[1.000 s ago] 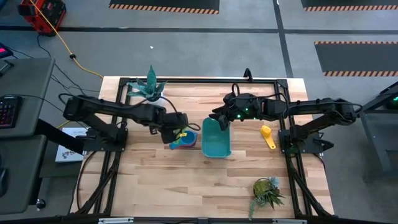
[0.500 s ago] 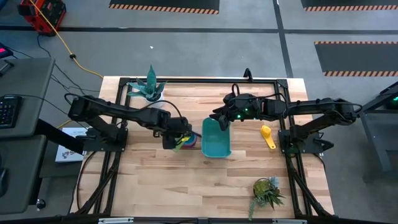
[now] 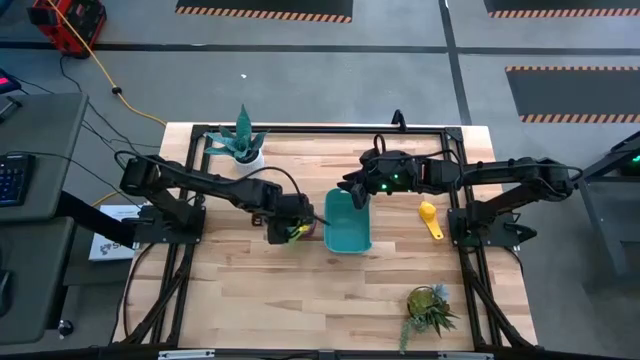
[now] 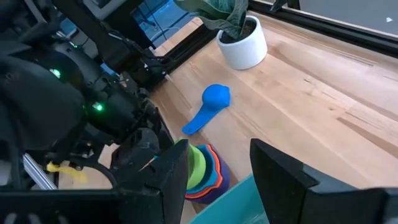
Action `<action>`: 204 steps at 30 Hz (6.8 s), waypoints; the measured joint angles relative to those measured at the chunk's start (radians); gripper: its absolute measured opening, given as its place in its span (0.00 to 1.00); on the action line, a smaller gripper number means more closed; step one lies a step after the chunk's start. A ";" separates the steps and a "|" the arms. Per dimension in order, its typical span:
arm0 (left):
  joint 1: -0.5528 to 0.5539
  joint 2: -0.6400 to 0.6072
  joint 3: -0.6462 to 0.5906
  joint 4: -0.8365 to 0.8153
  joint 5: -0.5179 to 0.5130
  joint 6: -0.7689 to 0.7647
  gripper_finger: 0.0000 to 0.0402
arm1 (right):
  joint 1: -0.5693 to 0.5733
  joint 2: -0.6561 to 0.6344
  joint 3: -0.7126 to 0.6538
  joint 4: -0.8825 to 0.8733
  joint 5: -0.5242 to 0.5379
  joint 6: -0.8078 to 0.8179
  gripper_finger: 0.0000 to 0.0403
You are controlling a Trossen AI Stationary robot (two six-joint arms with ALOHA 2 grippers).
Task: Nest measuring cups in basket
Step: Stack the green measuring cup on top of the light blue measuring cup, then adjust the colored stacked measuring cups, then stack the blue measuring cup on top of the green measuring cup
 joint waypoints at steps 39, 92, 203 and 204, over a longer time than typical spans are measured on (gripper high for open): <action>0.074 -0.314 -0.315 0.132 0.013 -0.977 0.00 | 0.114 0.260 0.275 -0.183 -0.230 -0.088 0.15; -0.078 -0.168 -0.383 0.432 0.199 -1.402 0.00 | 0.230 0.858 0.789 -0.561 -0.115 -0.057 0.00; 0.304 -0.628 -0.674 1.417 0.180 -1.972 0.00 | 0.241 -0.301 -0.214 -0.190 0.234 0.048 0.00; 0.309 -0.625 -0.674 1.419 0.180 -1.986 0.00 | 0.230 -0.301 -0.214 -0.185 0.234 0.037 0.00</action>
